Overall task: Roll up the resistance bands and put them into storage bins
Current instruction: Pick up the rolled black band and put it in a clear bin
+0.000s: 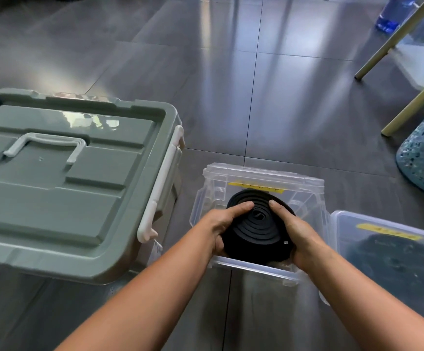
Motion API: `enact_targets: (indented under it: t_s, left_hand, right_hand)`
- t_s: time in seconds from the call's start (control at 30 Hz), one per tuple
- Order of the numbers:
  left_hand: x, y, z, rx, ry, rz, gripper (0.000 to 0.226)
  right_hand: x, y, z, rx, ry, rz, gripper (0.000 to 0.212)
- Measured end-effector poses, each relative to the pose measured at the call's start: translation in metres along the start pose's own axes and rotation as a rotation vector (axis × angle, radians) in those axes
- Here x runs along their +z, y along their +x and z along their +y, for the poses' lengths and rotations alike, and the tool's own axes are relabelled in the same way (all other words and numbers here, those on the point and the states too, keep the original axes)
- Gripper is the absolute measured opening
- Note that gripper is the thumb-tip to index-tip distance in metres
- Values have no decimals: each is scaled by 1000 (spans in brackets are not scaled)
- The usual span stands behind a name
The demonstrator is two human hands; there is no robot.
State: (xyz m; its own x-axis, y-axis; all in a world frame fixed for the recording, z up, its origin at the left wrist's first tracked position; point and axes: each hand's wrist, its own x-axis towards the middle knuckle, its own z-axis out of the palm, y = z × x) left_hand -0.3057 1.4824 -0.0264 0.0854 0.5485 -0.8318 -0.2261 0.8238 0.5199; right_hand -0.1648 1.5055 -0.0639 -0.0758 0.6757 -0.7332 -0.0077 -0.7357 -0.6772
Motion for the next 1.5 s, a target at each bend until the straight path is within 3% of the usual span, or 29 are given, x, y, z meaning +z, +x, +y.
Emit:
enact_targets:
  t_s: [0.07, 0.2, 0.27, 0.37, 0.43, 0.53, 0.73, 0.93, 1.03, 1.13, 1.23, 1.3, 1.4, 1.5]
  left_hand:
    - [-2, 5, -1, -11, 7, 21, 29]
    - [-4, 7, -3, 12, 42, 61, 23]
    - [-5, 10, -2, 56, 20, 74, 40]
    - [-6, 16, -3, 205, 111, 185, 72]
    - [-2, 18, -6, 317, 260, 215, 70]
    - [2, 16, -9, 383, 302, 178, 54]
    - [3, 18, -8, 399, 365, 164, 46]
    - [1, 19, -6, 386, 437, 165, 53]
    - [3, 21, -8, 406, 512, 226, 57]
    - [2, 16, -1, 613, 840, 516, 38]
    - [-9, 9, 16, 930, 755, 737, 23]
    - [-19, 12, 27, 896, 728, 808, 30]
    - [-28, 24, 36, 675, 679, 676, 46]
    - [-26, 35, 40, 680, 500, 496, 42]
  right_hand:
    - [-1, 2, 1, -13, -29, 15, 25]
    - [-1, 4, 6, -5, -35, 48, 46]
    - [-1, 5, 8, 6, 1, 50, 50]
    - [-1, -1, 6, -3, -20, 46, 32]
    - [-1, -7, 5, 14, -4, 52, 31]
    - [0, -14, 3, 6, 13, 81, 37]
    - [0, -9, -6, -114, -367, 211, 74]
    - [-2, -35, -19, -348, -900, 272, 63]
    - [-10, -46, -24, -533, -1017, 343, 52]
    - [-23, -43, -32, -693, -1038, 503, 40]
    - [-39, -28, -44, -651, -992, 607, 43]
    - [-46, -16, -52, -570, -872, 542, 49]
    - [-49, -2, -57, -450, -539, 339, 51]
    - [-46, -2, -58, -439, -395, 292, 43]
